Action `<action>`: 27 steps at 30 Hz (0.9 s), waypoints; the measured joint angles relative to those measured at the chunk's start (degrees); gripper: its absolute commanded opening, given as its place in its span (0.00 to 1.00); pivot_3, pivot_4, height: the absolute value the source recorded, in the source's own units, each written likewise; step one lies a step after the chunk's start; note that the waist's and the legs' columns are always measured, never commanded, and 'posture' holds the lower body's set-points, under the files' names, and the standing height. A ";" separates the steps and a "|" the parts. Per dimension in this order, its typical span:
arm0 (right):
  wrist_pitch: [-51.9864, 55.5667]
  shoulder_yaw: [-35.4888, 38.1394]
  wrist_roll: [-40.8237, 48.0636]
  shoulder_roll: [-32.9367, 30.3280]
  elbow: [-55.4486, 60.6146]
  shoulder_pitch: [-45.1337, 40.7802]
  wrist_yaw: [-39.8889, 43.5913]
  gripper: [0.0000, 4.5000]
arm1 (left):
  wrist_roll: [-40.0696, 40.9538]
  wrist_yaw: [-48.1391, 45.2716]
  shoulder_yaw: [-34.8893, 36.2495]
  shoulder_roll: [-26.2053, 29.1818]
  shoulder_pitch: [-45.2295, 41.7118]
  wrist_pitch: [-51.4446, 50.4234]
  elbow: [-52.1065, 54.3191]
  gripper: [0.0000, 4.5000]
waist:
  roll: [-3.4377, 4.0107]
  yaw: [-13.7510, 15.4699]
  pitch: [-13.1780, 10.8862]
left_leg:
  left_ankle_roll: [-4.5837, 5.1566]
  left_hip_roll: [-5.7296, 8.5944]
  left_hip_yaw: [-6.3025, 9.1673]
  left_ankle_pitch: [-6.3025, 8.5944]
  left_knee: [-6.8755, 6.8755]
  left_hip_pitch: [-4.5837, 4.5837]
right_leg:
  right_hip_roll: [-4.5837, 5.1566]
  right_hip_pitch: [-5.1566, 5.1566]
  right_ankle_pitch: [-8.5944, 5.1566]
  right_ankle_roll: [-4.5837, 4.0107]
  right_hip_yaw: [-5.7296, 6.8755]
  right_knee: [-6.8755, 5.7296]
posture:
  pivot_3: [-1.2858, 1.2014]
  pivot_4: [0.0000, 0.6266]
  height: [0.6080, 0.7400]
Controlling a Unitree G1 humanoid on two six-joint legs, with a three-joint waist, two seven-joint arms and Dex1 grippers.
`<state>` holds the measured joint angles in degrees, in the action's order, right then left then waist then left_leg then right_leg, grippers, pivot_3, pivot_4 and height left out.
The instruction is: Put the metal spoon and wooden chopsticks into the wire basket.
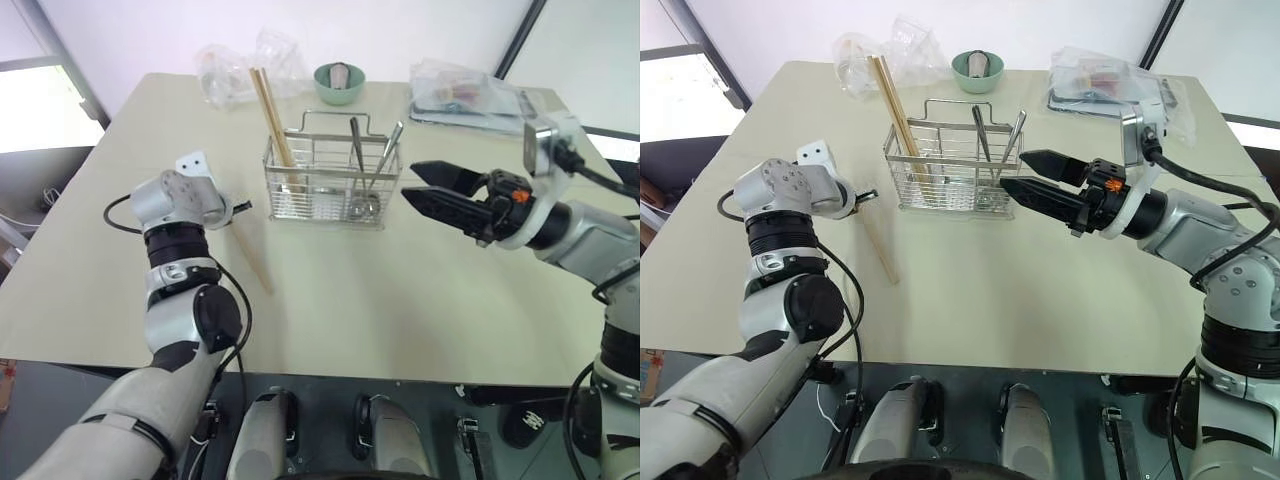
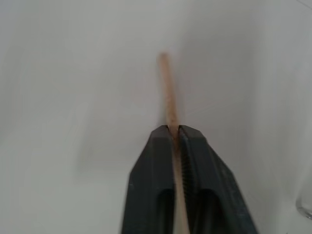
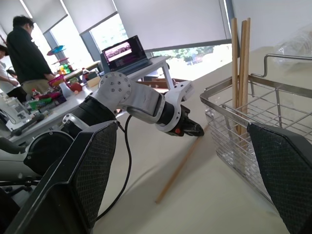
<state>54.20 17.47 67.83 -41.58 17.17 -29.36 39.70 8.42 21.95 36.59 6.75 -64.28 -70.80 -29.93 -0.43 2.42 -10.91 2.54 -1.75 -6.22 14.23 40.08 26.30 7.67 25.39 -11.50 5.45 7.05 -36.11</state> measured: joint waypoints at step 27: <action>1.68 1.28 2.67 -0.70 -0.20 -0.32 -2.35 0.98 | 16.47 -33.77 -16.31 4.50 -9.22 51.37 7.56 0.01 | -0.12 -0.59 -0.08 | 0.14 -0.06 -0.16 0.04 0.00 0.09 | -0.10 0.09 0.05 -0.04 0.03 0.07 | 0.52 0.24 0.75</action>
<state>55.88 18.75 70.50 -42.28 16.97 -29.69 37.35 24.89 -11.82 20.28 11.24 -73.50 -19.44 -22.37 -0.56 1.83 -10.98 2.68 -1.80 -6.38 14.27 40.08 26.39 7.57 25.48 -11.45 5.40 7.08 -36.04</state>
